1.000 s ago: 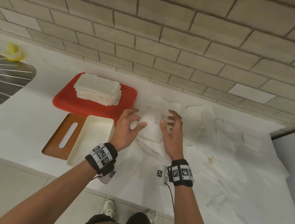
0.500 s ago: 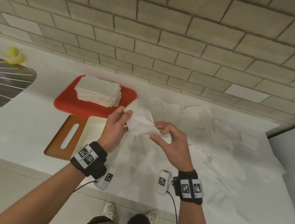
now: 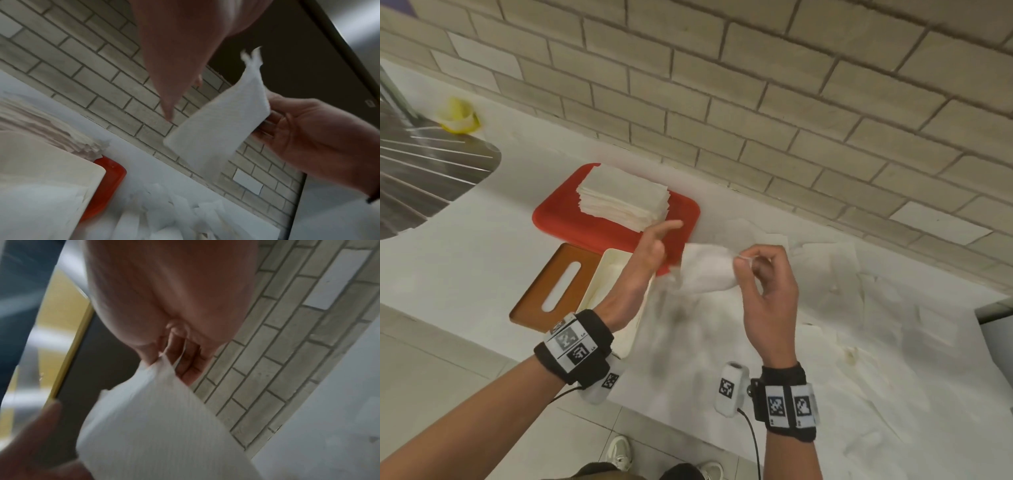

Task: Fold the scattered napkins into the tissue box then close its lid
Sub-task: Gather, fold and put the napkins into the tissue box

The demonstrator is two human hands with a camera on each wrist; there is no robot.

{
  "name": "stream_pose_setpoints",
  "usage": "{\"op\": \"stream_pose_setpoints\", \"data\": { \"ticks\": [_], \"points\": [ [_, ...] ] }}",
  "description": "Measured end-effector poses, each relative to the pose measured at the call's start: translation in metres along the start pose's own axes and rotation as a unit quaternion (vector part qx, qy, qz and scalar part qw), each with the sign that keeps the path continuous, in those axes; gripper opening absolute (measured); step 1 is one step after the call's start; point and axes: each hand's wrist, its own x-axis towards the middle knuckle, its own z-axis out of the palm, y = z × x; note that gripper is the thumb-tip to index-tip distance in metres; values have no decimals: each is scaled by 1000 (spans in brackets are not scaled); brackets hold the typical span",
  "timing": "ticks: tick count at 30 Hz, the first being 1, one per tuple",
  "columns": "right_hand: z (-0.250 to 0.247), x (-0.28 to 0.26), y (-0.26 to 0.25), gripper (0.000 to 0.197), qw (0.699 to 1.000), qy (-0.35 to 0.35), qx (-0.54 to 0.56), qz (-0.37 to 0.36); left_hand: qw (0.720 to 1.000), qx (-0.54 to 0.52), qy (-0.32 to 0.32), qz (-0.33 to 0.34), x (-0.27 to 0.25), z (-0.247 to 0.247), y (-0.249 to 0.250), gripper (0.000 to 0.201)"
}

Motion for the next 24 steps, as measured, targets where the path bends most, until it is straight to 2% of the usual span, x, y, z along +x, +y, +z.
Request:
{"op": "stream_pose_setpoints", "data": {
  "ticks": [2, 3, 5, 7, 10, 13, 15, 17, 20, 22, 24],
  "points": [
    [17, 4, -6, 8, 999, 42, -12, -10, 998, -25, -60, -8, -6, -3, 5, 87],
    [26, 6, -7, 7, 998, 61, -20, -14, 997, -26, -63, -20, -9, -3, 8, 87],
    [45, 8, -7, 12, 995, 90, -38, -6, 999, -4, -30, -41, -9, -5, 10, 80],
    [62, 4, -4, 29, 995, 92, -35, 29, 998, 38, 34, -39, -9, -13, 7, 68],
    [86, -15, 5, 44, 995, 22, -15, 96, 989, 88, 117, -35, -11, -36, -4, 58],
    [113, -44, 29, 35, 987, -81, -54, 125, 979, 147, 139, -26, -15, -64, -20, 54],
    [135, -61, 48, 24, 973, -138, -110, 147, 963, 225, 139, -49, -16, -82, -33, 54],
    [156, -72, 61, 20, 951, -185, -152, 197, 942, 305, 124, -68, -16, -100, -49, 55],
    [179, -73, 66, 29, 913, -245, -222, 239, 879, 473, 66, -11, -14, -118, -72, 46],
    [185, -70, 65, 31, 891, -283, -266, 235, 853, 521, -12, -11, -6, -121, -77, 38],
    [181, -68, 62, 28, 879, -312, -281, 228, 828, 544, -122, -62, 0, -113, -81, 49]
  ]
}}
